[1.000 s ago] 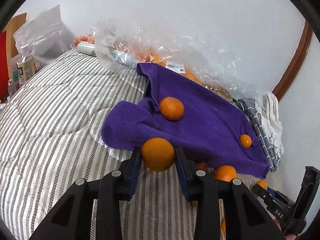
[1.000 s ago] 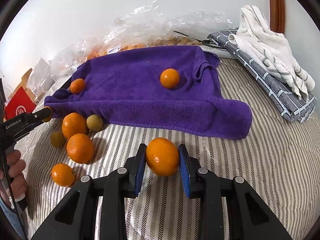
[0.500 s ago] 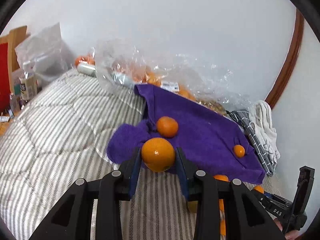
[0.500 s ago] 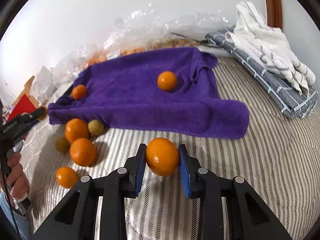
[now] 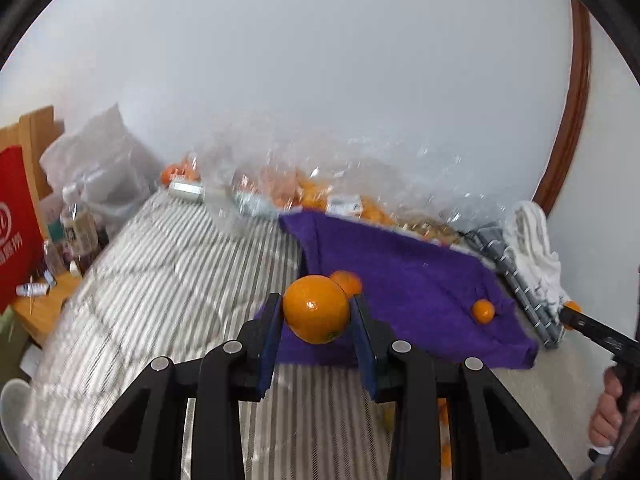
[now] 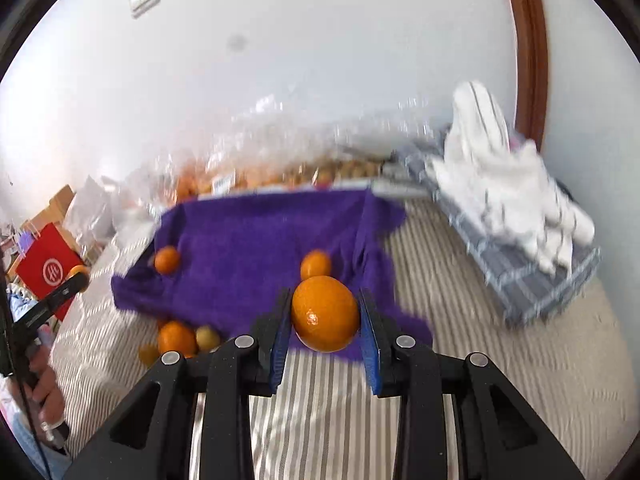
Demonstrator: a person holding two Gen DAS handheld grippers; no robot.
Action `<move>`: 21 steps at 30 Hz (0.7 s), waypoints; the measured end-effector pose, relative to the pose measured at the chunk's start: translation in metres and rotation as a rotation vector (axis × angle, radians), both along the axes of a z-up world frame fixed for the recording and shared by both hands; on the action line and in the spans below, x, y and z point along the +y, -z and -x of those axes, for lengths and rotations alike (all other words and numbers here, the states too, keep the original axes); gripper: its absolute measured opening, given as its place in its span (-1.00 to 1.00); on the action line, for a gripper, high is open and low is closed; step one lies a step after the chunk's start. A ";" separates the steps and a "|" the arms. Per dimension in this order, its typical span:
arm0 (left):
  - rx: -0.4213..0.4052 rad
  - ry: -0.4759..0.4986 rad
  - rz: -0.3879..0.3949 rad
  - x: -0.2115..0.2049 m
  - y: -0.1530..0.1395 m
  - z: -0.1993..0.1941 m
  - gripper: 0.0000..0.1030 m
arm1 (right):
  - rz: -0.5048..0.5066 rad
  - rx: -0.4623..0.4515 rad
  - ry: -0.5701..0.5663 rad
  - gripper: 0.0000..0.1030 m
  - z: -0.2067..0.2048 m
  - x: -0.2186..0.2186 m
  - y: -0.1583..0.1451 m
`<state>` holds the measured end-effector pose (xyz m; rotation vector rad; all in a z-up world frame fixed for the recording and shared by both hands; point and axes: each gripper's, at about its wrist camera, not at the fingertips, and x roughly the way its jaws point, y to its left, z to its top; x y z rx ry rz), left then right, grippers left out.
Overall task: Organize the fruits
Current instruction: 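Carry both tangerines onto the purple towel and open both tools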
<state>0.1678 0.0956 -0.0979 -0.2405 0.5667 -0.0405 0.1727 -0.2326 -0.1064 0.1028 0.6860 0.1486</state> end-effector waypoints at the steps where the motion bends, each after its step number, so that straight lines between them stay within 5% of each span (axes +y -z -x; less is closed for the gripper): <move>1: -0.010 0.001 -0.002 -0.001 -0.006 -0.002 -0.38 | 0.002 -0.010 0.005 -0.38 -0.009 0.001 -0.004; 8: 0.013 0.003 0.036 -0.021 -0.005 -0.044 -0.38 | -0.037 -0.008 -0.023 -0.39 -0.056 0.017 0.005; 16: 0.088 0.008 -0.037 -0.038 0.043 -0.074 -0.38 | 0.013 0.096 -0.025 -0.39 -0.072 0.022 0.055; 21: 0.091 0.027 -0.097 -0.043 0.047 -0.073 -0.38 | 0.043 0.114 -0.053 -0.39 -0.073 0.029 0.065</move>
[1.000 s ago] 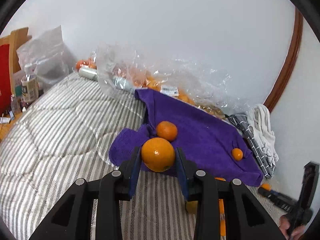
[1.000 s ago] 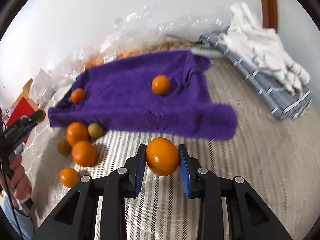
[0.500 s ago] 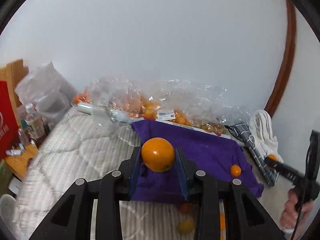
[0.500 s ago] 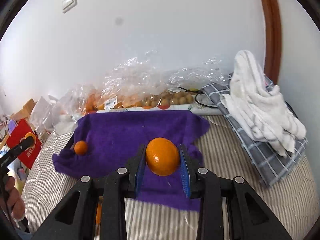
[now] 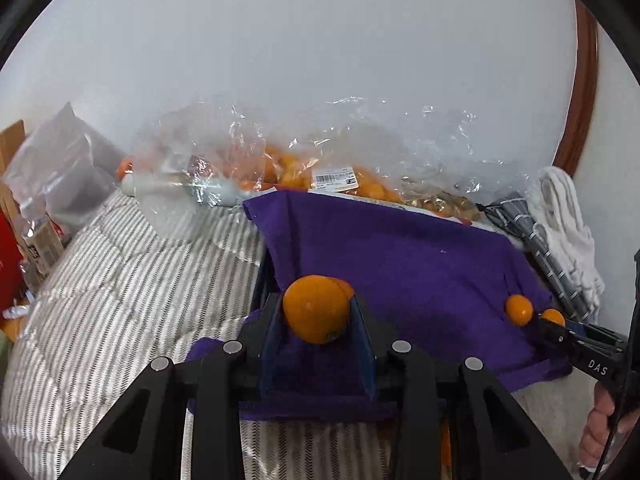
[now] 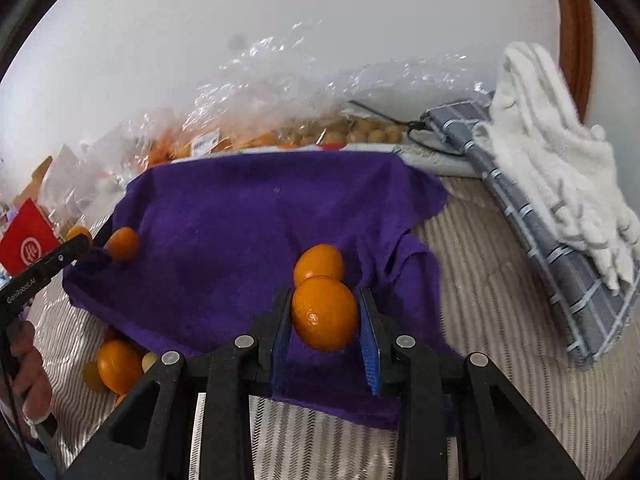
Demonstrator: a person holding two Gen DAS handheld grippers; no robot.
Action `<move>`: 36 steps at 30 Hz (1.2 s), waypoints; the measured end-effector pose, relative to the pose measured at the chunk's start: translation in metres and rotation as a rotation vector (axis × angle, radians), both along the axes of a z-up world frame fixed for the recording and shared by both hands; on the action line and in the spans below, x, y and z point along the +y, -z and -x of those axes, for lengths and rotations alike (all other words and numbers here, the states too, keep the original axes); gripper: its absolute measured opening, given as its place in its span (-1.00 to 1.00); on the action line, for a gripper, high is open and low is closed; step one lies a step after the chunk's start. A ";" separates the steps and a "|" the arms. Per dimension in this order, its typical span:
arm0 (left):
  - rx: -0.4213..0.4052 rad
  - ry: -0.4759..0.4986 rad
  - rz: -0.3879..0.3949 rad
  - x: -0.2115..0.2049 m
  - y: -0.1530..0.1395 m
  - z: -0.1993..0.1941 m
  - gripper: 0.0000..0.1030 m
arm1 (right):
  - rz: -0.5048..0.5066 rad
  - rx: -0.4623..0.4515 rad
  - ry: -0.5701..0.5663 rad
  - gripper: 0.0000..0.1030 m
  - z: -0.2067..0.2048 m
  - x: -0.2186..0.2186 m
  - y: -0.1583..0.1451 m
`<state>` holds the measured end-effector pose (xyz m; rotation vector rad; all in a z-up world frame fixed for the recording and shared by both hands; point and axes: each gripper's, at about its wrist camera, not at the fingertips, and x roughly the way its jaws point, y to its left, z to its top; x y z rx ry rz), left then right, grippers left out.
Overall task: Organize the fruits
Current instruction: 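Carry both tangerines onto the purple towel and open both tools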
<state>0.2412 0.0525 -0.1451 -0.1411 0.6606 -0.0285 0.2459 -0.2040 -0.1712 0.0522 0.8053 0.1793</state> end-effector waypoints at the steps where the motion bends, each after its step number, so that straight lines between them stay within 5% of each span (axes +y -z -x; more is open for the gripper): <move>1: 0.005 0.007 0.004 -0.001 0.001 -0.001 -0.38 | -0.001 0.012 -0.008 -0.39 -0.002 0.002 0.003; 10: 0.107 0.027 0.051 -0.002 0.019 -0.013 -0.38 | 0.025 0.030 -0.023 -0.38 -0.003 0.007 0.015; 36: 0.087 0.042 0.008 -0.010 0.021 -0.009 -0.30 | 0.070 -0.058 0.032 -0.24 0.008 0.007 0.008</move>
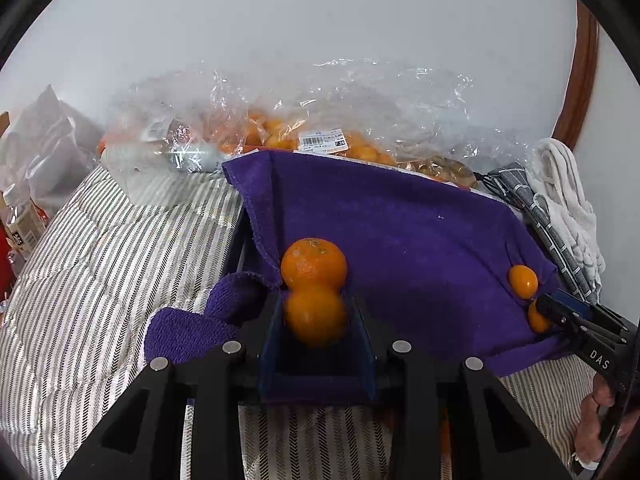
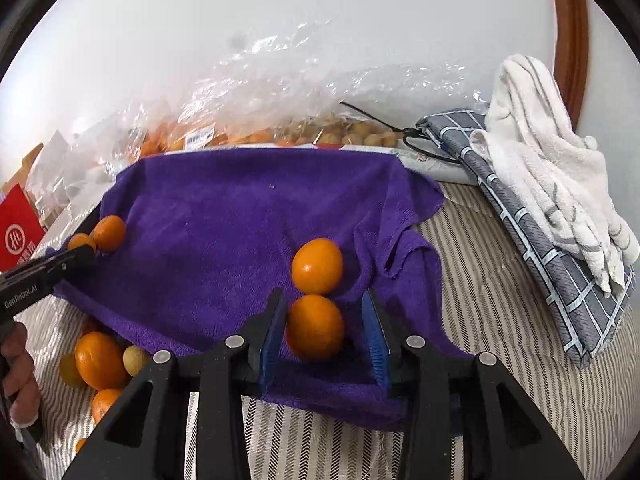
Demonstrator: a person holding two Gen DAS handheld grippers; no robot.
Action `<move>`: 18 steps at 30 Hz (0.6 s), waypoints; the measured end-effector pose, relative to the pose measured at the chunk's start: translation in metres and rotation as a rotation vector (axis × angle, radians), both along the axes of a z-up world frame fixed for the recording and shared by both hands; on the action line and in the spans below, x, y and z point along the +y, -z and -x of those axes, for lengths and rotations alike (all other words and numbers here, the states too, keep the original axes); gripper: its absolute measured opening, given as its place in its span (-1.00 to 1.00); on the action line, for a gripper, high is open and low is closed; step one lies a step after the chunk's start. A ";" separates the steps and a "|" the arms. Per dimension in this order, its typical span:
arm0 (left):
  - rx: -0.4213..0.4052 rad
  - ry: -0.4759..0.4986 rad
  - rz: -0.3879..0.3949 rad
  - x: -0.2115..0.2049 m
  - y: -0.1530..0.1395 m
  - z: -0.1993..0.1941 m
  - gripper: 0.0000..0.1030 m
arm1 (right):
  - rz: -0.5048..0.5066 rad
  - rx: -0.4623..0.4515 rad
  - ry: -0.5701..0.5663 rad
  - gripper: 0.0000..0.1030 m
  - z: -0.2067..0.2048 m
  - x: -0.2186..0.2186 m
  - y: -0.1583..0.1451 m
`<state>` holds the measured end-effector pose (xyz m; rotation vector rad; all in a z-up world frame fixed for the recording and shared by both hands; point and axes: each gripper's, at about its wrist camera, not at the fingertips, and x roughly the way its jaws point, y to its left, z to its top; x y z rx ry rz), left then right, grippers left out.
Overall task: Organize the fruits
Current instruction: 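Carry both tangerines onto the purple towel and open both tools, then withdraw and grasp another tangerine from the cluster with the right tool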
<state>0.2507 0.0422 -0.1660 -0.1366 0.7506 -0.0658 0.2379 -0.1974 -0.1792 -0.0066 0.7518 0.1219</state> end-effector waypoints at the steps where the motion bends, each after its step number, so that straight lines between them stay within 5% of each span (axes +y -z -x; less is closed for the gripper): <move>1: -0.001 0.003 0.003 0.000 0.000 0.000 -0.26 | -0.010 0.005 0.001 -0.25 0.000 -0.001 -0.001; 10: -0.069 -0.007 0.011 0.005 -0.009 0.013 0.01 | -0.039 0.041 -0.016 -0.24 -0.003 -0.002 -0.004; 13: -0.089 -0.020 -0.010 0.007 -0.013 0.023 0.01 | -0.063 -0.001 -0.044 -0.02 0.005 0.001 -0.013; 18: -0.084 0.016 -0.037 0.008 -0.011 0.058 0.07 | -0.081 -0.008 -0.033 0.03 0.014 0.002 -0.020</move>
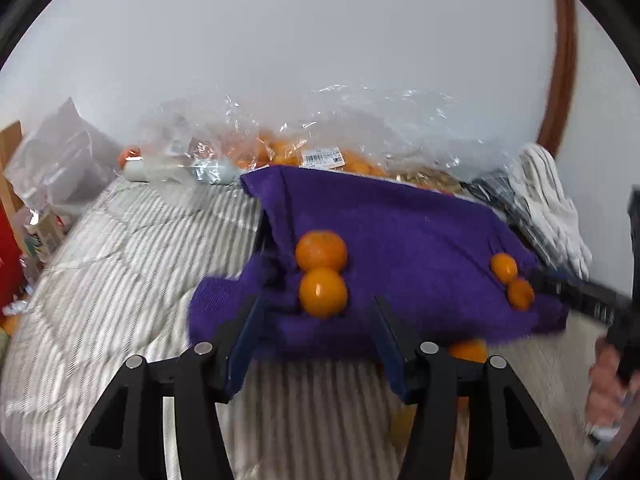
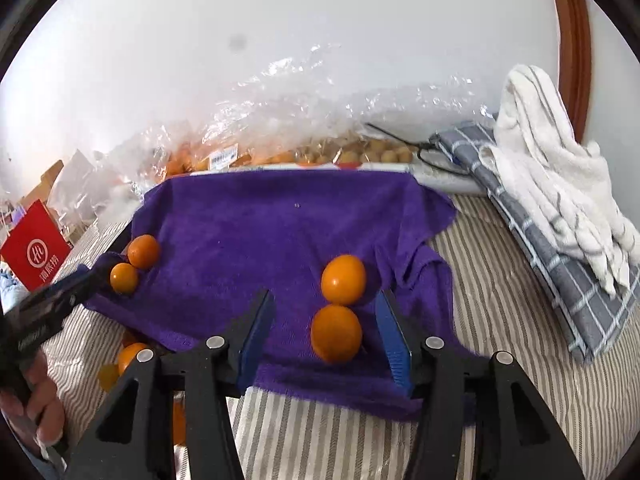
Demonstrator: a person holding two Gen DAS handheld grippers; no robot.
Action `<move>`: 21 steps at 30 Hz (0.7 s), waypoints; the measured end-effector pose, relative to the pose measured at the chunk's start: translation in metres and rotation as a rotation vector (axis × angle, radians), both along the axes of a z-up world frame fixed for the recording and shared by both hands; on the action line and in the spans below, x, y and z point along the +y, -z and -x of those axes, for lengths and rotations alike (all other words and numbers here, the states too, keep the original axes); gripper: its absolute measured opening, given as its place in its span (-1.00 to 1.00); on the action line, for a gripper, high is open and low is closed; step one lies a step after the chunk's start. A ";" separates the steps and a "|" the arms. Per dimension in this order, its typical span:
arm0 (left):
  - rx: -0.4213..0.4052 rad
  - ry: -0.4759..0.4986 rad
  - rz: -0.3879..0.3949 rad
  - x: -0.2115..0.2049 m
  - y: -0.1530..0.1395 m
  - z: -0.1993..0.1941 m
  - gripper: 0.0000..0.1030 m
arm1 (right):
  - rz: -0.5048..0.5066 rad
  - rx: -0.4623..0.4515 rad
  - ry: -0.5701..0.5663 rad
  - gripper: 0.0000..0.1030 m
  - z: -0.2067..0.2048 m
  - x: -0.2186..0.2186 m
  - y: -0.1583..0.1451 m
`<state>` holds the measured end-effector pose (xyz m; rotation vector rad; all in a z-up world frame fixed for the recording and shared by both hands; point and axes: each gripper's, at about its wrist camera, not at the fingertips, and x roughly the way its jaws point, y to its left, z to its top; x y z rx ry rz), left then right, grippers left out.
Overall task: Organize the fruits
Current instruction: 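Withdraw and grasp another tangerine from the cluster with the right tool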
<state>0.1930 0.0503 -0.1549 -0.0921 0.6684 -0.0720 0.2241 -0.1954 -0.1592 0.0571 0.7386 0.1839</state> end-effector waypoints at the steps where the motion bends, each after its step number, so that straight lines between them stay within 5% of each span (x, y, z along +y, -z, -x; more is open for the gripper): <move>1: 0.009 0.019 -0.010 0.001 0.002 0.009 0.07 | -0.014 0.001 -0.001 0.03 0.004 -0.001 -0.001; 6: 0.073 0.040 0.028 0.018 0.009 0.034 0.10 | -0.005 0.015 -0.017 0.02 0.029 0.010 0.001; 12: 0.164 -0.054 0.055 0.044 0.022 0.048 0.16 | 0.044 0.006 -0.093 0.02 0.066 0.041 0.004; 21: 0.156 -0.107 0.147 0.065 0.025 0.062 0.26 | 0.058 0.071 -0.214 0.02 0.086 0.081 0.019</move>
